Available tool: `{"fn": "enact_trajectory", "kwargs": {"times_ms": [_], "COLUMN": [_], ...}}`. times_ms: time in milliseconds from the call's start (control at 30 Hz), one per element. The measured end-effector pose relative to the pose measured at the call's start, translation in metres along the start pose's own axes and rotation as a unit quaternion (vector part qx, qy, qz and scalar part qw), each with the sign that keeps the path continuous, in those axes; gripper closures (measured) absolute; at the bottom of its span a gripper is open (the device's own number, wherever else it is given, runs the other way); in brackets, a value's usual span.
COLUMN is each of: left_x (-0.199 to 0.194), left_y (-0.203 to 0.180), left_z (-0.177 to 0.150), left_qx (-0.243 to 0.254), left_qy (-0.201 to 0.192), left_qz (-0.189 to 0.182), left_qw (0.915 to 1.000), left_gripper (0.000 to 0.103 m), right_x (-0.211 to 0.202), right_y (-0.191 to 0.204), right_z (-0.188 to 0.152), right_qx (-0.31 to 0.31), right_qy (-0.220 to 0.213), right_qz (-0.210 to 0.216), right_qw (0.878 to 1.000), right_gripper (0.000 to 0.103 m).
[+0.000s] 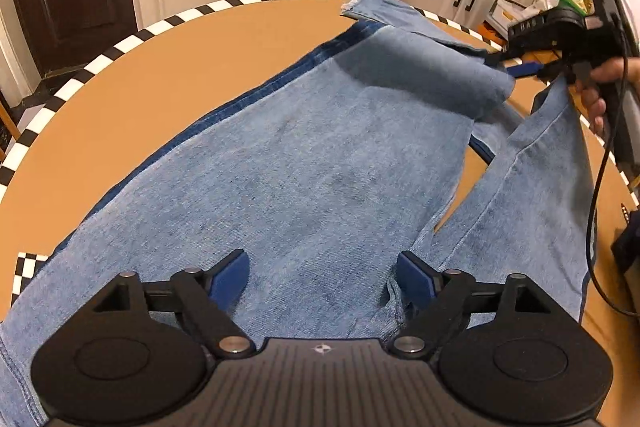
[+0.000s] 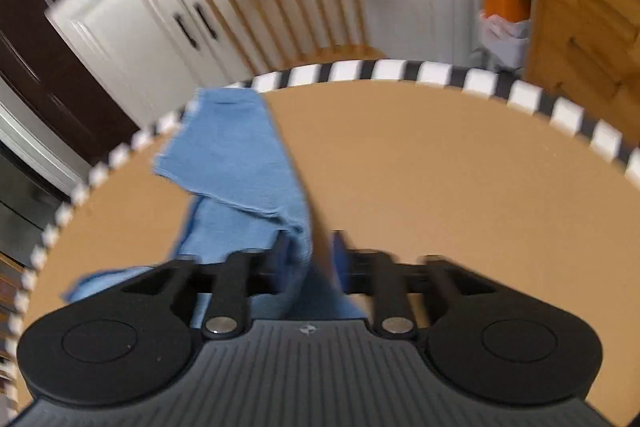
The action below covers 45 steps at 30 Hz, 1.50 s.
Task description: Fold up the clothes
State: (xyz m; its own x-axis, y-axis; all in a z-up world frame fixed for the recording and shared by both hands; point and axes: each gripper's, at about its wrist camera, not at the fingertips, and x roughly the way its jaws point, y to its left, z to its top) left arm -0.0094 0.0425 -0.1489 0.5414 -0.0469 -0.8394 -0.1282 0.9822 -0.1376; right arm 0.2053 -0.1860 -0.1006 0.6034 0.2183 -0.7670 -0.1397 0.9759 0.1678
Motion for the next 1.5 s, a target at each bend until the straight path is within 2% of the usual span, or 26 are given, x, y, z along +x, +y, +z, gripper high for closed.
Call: {"fn": "enact_trajectory", "kwargs": {"times_ms": [33,67,100,133,167,200,233,267,300,333,433,467,500,533,600,700,767,867,933,1000,1067,1200,1267,1333,1400,1500], "left_x": [0.001,0.001,0.002,0.003,0.001,0.001,0.001,0.001,0.000,0.000,-0.002,-0.002,-0.001,-0.001,-0.001,-0.001,-0.001,-0.002,-0.002,-0.003,-0.004,-0.006,-0.006,-0.008,-0.018,-0.039], "left_y": [-0.001,-0.002,-0.003,-0.002,-0.003,-0.002,-0.002,-0.001,0.001,0.002,0.006,0.006,0.004,0.003,0.001,0.003,0.005,0.006,0.006,0.007,0.008,0.010,0.008,0.007,0.010,0.020], "left_z": [0.000,0.000,0.001,0.001,0.000,0.001,0.001,0.002,0.003,0.004,0.003,0.002,0.002,0.002,0.003,0.004,0.004,0.003,0.003,0.003,0.003,0.002,0.001,0.001,0.001,-0.009], "left_qx": [0.004,0.007,0.010,0.012,0.010,0.007,0.005,-0.001,-0.008,-0.016,-0.019,-0.015,-0.010,-0.005,-0.001,0.002,0.001,0.004,0.004,0.008,0.011,0.014,0.017,0.013,-0.010,-0.037], "left_qy": [-0.001,-0.002,-0.003,-0.004,-0.004,-0.003,-0.002,0.000,0.002,0.003,0.004,0.004,0.005,0.007,0.010,0.016,0.016,0.016,0.017,0.020,0.023,0.029,0.029,0.032,0.027,0.015], "left_qz": [0.000,0.002,0.003,0.004,0.003,0.004,0.004,0.003,0.001,-0.001,-0.006,-0.005,-0.002,0.000,0.003,-0.003,-0.008,-0.011,-0.010,-0.009,-0.009,0.002,0.005,0.008,0.005,-0.002], "left_qw": [1.0000,1.0000,0.9999,0.9999,0.9999,1.0000,1.0000,1.0000,1.0000,0.9999,0.9998,0.9999,0.9999,1.0000,0.9999,0.9999,0.9998,0.9998,0.9998,0.9997,0.9996,0.9995,0.9994,0.9994,0.9996,0.9992], "left_gripper": [0.017,0.017,0.017,0.017,0.017,0.017,0.016,0.017,0.017,0.018,0.019,0.019,0.019,0.019,0.019,0.019,0.019,0.019,0.019,0.019,0.019,0.019,0.019,0.020,0.021,0.020], "right_x": [-0.004,-0.011,-0.015,-0.019,-0.017,-0.012,-0.007,0.000,0.010,0.020,0.046,0.054,0.057,0.056,0.054,0.050,0.048,0.045,0.043,0.038,0.035,0.046,0.044,0.039,0.029,0.018], "right_y": [0.004,0.016,0.031,0.047,0.065,0.083,0.102,0.116,0.128,0.135,0.149,0.151,0.147,0.139,0.122,0.097,0.080,0.054,0.037,0.014,-0.019,-0.062,-0.078,-0.087,-0.096,-0.110], "right_z": [0.000,0.000,-0.003,-0.006,-0.013,-0.021,-0.030,-0.038,-0.046,-0.049,-0.052,-0.052,-0.047,-0.039,-0.023,0.001,0.017,0.040,0.056,0.068,0.070,0.066,0.064,0.064,0.057,0.038], "right_qx": [-0.030,-0.093,-0.170,-0.252,-0.334,-0.415,-0.493,-0.552,-0.595,-0.617,-0.644,-0.646,-0.630,-0.602,-0.544,-0.451,-0.386,-0.285,-0.215,-0.147,-0.096,-0.029,0.007,0.034,0.040,0.036], "right_qy": [-0.015,-0.048,-0.078,-0.106,-0.121,-0.126,-0.130,-0.125,-0.116,-0.109,-0.082,-0.067,-0.061,-0.061,-0.061,-0.060,-0.060,-0.058,-0.057,-0.054,-0.047,-0.025,-0.016,-0.008,0.022,0.088], "right_qz": [-0.011,-0.021,-0.021,-0.014,-0.013,-0.016,-0.019,-0.022,-0.030,-0.037,-0.052,-0.053,-0.052,-0.050,-0.046,-0.039,-0.035,-0.027,-0.022,-0.019,-0.026,-0.056,-0.052,-0.029,0.024,0.100], "right_qw": [0.999,0.994,0.982,0.962,0.935,0.901,0.860,0.824,0.795,0.779,0.759,0.759,0.772,0.794,0.836,0.890,0.920,0.957,0.975,0.988,0.994,0.998,0.998,0.999,0.999,0.990], "right_gripper": [0.057,0.057,0.058,0.059,0.063,0.063,0.063,0.063,0.063,0.063,0.063,0.066,0.072,0.075,0.100,0.101,0.101,0.101,0.101,0.101,0.101,0.098,0.089,0.082,0.067,0.066]}}
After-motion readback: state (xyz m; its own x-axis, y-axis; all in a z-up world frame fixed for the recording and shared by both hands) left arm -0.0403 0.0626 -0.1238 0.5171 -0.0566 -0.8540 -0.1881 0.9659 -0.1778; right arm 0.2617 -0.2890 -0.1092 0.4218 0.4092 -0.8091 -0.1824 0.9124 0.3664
